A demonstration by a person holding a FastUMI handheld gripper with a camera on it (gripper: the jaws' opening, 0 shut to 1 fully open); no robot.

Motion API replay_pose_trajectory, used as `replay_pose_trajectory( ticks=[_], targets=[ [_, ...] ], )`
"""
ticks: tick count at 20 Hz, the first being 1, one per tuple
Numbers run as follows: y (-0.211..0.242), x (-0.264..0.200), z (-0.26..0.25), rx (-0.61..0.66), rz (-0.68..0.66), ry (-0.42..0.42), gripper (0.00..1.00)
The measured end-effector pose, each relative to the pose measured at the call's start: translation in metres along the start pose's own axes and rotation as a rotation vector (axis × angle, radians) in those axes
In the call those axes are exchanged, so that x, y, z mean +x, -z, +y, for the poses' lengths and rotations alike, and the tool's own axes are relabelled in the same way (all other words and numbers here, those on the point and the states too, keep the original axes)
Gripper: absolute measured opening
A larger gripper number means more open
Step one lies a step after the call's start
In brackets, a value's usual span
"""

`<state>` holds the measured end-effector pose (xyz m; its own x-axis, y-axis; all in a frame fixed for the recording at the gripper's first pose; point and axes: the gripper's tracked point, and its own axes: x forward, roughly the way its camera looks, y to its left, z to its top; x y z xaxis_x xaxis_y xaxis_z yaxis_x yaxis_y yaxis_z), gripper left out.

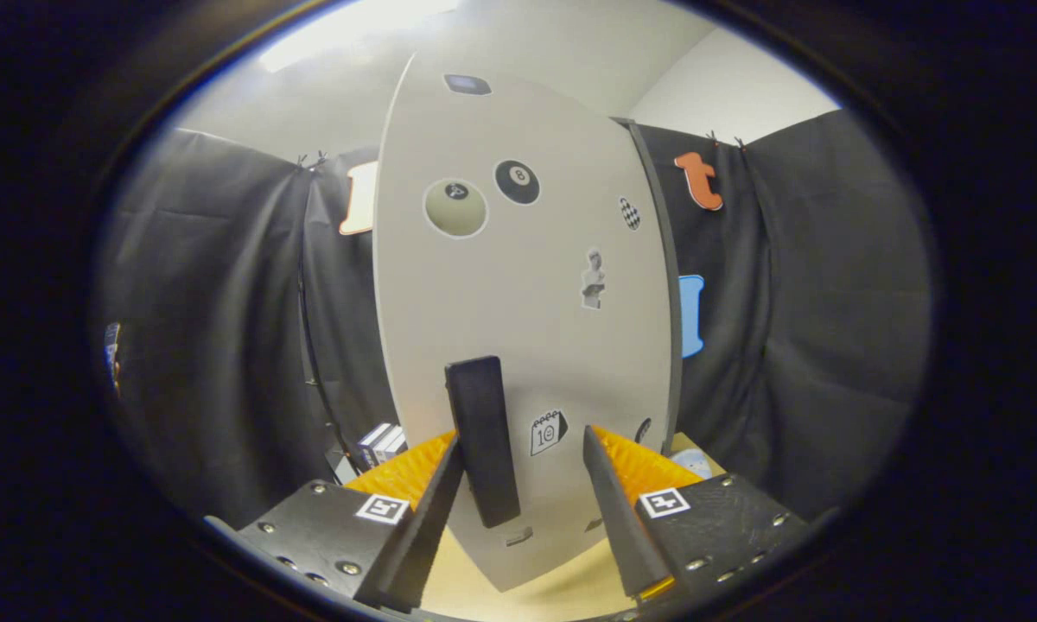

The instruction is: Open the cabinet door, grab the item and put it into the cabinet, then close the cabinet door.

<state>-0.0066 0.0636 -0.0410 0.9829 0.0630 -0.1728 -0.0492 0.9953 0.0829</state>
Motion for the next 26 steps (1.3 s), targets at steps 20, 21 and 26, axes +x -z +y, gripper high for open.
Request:
replay_pose_trajectory(
  ticks=[20,21,26],
  targets=[
    [0.015,0.112,0.064,-0.044,0.039,-0.204,0.83],
    [0.015,0.116,0.065,-0.040,0.040,-0.209,0.84],
    [0.015,0.131,0.069,-0.044,0.028,-0.198,0.84]
  ],
)
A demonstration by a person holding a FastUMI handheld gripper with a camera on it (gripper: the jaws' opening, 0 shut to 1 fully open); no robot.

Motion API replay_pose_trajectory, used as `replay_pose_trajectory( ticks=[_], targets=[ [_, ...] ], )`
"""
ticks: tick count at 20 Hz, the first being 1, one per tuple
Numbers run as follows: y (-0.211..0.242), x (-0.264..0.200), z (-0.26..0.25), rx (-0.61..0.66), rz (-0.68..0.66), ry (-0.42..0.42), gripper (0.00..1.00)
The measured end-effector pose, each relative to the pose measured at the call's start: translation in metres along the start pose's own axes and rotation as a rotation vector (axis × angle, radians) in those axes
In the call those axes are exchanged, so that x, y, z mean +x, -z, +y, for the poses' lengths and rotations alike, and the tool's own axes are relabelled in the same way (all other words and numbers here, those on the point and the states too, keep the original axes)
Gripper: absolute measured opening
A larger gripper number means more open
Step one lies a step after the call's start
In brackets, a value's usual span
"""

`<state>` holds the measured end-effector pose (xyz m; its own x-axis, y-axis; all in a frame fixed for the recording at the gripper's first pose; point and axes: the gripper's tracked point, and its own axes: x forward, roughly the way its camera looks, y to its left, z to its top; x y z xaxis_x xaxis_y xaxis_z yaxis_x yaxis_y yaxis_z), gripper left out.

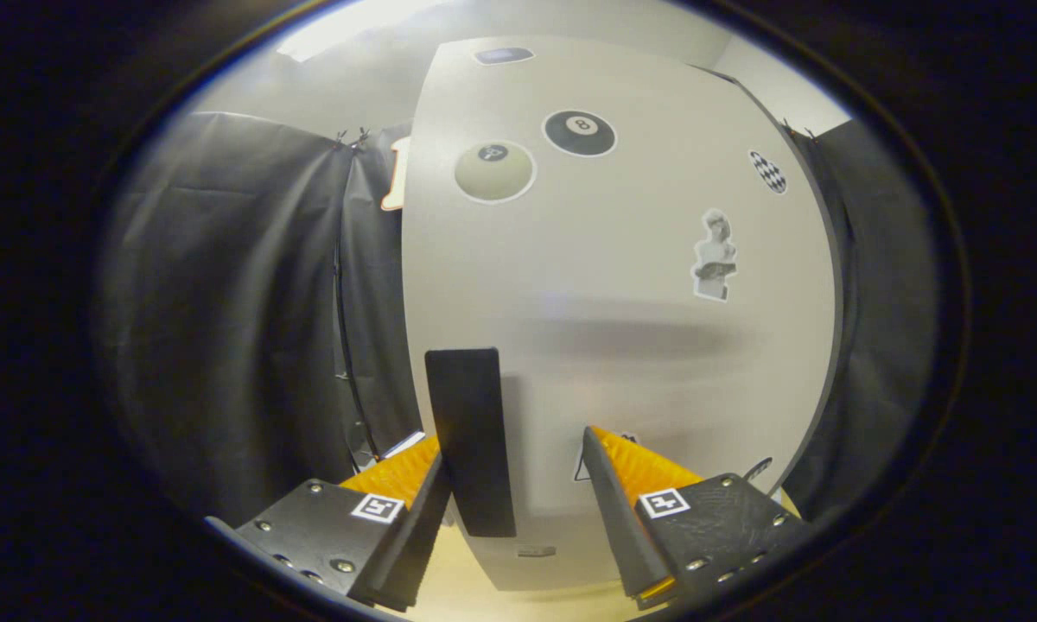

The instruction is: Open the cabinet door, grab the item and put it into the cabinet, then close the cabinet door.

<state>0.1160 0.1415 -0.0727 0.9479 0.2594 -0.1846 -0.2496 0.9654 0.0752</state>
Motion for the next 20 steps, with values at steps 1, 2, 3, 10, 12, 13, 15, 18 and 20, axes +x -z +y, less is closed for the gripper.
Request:
replay_pose_trajectory(
  ticks=[1,2,3,10,12,13,15,18,20],
  targets=[
    [0.000,0.003,0.001,0.001,-0.002,0.002,0.84],
    [0.000,0.006,0.002,0.003,-0.004,0.003,0.84],
    [0.000,0.008,0.003,0.003,-0.005,0.001,0.85],
    [-0.002,0.022,0.003,0.015,-0.009,0.006,0.86],
    [-0.003,0.024,0.003,0.019,-0.007,0.005,0.86],
    [-0.003,0.025,0.003,0.022,-0.006,0.004,0.86],
    [-0.003,0.028,0.004,0.028,-0.003,0.004,0.86],
    [-0.003,0.031,0.003,0.038,0.002,0.003,0.86],
    [-0.003,0.033,0.004,0.045,0.006,0.002,0.85]
  ],
)
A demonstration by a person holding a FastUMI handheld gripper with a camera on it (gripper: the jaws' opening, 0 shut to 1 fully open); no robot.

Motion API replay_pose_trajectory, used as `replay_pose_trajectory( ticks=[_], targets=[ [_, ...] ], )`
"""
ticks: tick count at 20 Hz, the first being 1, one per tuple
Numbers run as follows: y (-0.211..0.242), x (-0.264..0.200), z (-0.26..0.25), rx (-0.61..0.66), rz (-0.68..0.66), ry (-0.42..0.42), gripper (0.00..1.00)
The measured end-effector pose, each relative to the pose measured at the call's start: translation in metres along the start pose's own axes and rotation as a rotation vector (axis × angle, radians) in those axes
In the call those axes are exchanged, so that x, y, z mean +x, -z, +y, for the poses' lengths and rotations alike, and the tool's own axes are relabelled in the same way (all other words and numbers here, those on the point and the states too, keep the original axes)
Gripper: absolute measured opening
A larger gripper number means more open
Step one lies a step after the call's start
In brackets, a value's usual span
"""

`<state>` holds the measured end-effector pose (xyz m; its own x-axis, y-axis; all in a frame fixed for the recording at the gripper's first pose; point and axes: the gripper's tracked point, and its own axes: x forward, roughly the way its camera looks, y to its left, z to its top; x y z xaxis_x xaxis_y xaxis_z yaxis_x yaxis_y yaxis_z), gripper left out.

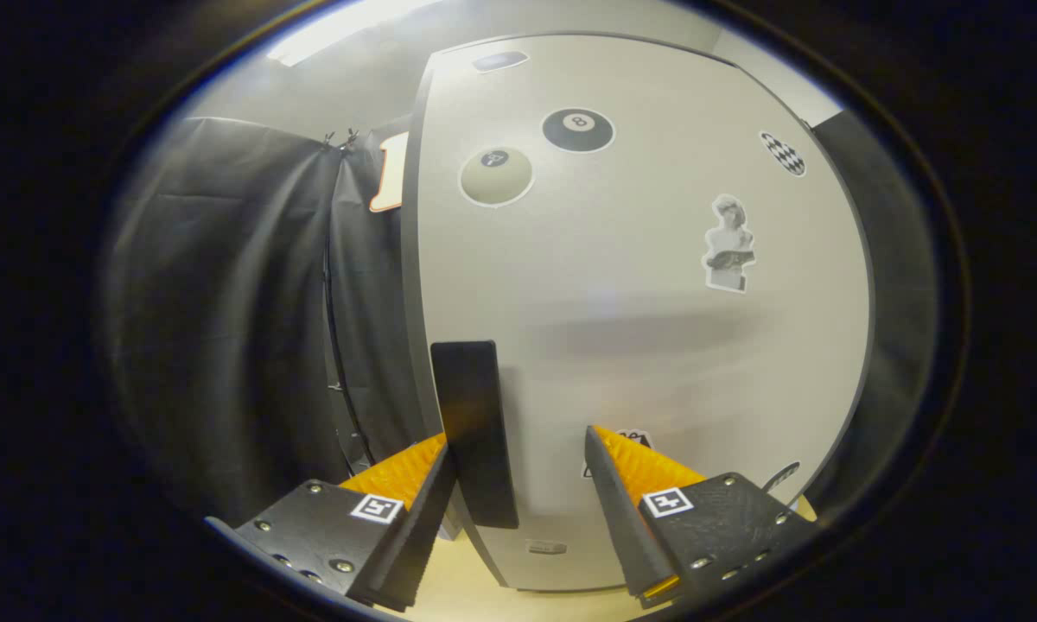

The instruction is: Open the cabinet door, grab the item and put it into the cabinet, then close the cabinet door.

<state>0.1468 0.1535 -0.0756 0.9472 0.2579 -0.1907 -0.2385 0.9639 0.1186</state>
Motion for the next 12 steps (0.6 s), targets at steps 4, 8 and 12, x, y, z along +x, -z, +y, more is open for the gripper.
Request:
replay_pose_trajectory(
  ticks=[4,8,12],
  targets=[
    [0.0005,0.0028,0.0009,0.009,0.003,0.003,0.85],
    [0.0004,0.0025,0.0018,0.006,0.003,0.005,0.85],
    [0.0015,-0.0015,0.0025,0.020,0.020,-0.008,0.85]
  ],
)
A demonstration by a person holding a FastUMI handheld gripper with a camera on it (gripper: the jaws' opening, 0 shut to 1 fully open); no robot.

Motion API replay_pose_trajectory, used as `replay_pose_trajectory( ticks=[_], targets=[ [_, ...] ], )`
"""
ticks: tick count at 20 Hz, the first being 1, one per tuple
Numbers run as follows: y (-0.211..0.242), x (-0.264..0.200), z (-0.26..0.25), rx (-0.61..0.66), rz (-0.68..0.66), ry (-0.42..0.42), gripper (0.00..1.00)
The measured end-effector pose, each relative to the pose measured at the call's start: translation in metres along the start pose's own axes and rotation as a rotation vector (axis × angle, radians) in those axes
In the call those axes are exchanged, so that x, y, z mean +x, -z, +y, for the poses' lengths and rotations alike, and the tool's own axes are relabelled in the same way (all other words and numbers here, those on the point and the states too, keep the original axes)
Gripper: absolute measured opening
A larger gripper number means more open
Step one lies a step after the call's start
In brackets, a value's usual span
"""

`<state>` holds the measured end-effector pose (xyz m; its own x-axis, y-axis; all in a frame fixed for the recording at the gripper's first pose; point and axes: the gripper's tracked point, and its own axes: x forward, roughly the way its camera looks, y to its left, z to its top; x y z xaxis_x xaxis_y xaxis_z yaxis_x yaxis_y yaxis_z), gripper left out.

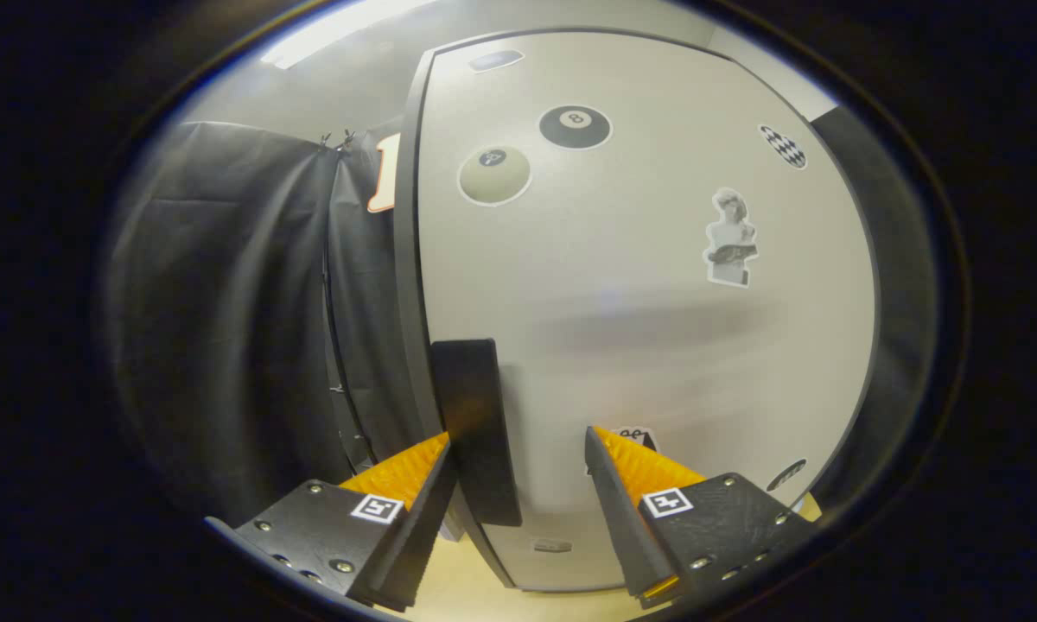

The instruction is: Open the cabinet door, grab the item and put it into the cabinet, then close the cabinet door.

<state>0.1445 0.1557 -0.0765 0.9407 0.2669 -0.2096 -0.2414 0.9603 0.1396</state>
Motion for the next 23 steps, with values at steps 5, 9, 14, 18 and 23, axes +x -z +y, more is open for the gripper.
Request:
replay_pose_trajectory(
  ticks=[5,9,14,18,23],
  targets=[
    [-0.030,-0.035,-0.016,-0.016,-0.090,0.041,0.85],
    [-0.052,-0.069,-0.050,-0.064,-0.150,0.144,0.85],
    [-0.059,-0.121,-0.090,-0.124,-0.166,0.268,0.85],
    [-0.059,-0.162,-0.105,-0.158,-0.169,0.340,0.85],
    [-0.057,-0.208,-0.113,-0.165,-0.175,0.401,0.85]
  ],
)
